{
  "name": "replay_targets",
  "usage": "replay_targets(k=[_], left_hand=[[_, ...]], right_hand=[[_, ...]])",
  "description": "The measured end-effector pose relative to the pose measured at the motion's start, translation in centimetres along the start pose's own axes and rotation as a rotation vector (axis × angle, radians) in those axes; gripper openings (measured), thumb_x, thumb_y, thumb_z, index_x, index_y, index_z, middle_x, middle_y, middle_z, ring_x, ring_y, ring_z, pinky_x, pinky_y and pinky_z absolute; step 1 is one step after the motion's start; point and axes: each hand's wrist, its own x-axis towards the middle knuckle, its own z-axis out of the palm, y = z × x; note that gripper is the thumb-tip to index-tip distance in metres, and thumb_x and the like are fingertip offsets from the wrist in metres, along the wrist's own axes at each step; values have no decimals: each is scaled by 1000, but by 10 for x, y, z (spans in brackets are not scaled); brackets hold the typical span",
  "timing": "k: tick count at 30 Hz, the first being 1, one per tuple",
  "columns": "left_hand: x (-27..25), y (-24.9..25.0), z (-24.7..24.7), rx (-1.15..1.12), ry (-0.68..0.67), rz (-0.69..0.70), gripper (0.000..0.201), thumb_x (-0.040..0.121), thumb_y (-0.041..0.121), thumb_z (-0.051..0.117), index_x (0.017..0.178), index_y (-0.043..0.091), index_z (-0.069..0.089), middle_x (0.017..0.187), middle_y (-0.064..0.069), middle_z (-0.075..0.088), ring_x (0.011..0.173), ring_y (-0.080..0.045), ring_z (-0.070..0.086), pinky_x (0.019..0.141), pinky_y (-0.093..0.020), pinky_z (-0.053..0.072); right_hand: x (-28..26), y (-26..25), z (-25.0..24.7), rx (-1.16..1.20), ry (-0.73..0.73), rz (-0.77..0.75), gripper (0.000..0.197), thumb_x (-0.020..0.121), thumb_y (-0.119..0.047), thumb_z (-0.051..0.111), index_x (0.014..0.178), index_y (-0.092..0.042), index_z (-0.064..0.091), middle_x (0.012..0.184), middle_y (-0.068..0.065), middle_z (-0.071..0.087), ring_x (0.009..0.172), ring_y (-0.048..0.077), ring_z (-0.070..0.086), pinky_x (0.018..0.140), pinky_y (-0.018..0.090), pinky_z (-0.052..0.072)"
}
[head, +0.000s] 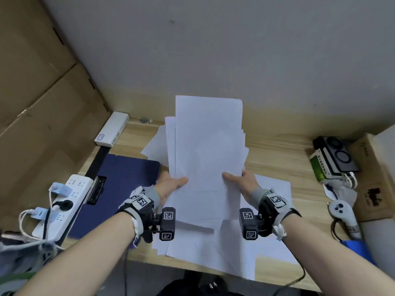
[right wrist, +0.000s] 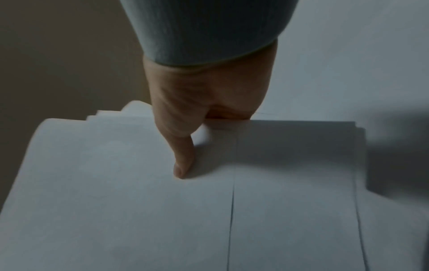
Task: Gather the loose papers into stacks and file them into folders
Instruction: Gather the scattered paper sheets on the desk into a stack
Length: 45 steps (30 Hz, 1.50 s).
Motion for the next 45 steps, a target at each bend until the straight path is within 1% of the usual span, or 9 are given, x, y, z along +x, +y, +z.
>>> replay_targets(k=[5,9,12,16,20,25,37,43,45], left_hand=[[-2,75,-2,35,-30,249,46,68,16,88,105,2,66,99,-10,75,94,-22,72,94,-39,54],[-8,68,-4,99,-44,284,33,63,11,90,92,1,76,96,-12,76,98,-24,72,96,-42,54],[-11,47,2,34,-58,259,38,65,0,87,98,14,72,99,0,77,93,-12,73,96,-40,54],[-15,46,17,81,17,248,21,72,4,83,79,18,69,67,11,73,74,-11,70,64,-21,57],[-17,64,16,41,-9,313,25,71,3,83,93,12,73,96,-8,75,91,-26,70,83,-39,58],[-16,59,12,52,-30,339,33,73,0,81,103,9,71,102,-4,74,92,-16,71,81,-30,58],[-10,50,16,-22,12,342,24,75,2,78,94,14,72,92,2,75,81,-8,72,69,-19,57],[-2,27,26,47,-16,278,23,74,-3,78,86,14,71,88,0,73,69,1,68,71,-21,56],[-3,31,25,10,-10,300,23,74,-1,79,87,17,72,92,-2,74,79,-7,70,78,-24,56]], right_hand=[[-18,-89,-7,65,48,-312,29,69,-4,84,95,-2,72,92,8,76,79,18,71,72,30,57],[-33,-78,-10,28,16,-392,34,66,8,81,96,-6,73,87,1,77,79,14,70,74,27,57],[-31,-47,-3,-51,0,-362,36,67,9,82,94,-12,71,85,-3,75,77,9,69,73,26,56],[-24,-34,4,-50,36,-322,36,67,0,85,99,-11,72,98,6,75,87,18,69,82,33,56],[-27,-52,1,2,41,-359,31,68,3,83,96,-6,74,90,2,76,77,12,69,73,29,55],[-27,-34,-2,51,36,-336,37,68,-4,85,103,-7,72,100,4,77,94,20,72,83,34,56],[-26,-35,4,166,78,-301,38,67,-4,85,102,-5,71,100,10,76,91,24,72,81,37,58],[-20,-8,7,67,106,-255,38,63,-1,87,96,-13,73,99,6,76,94,23,72,80,34,57],[-23,-14,5,110,109,-273,38,63,-1,87,96,-12,72,100,7,76,91,22,72,79,33,58]])
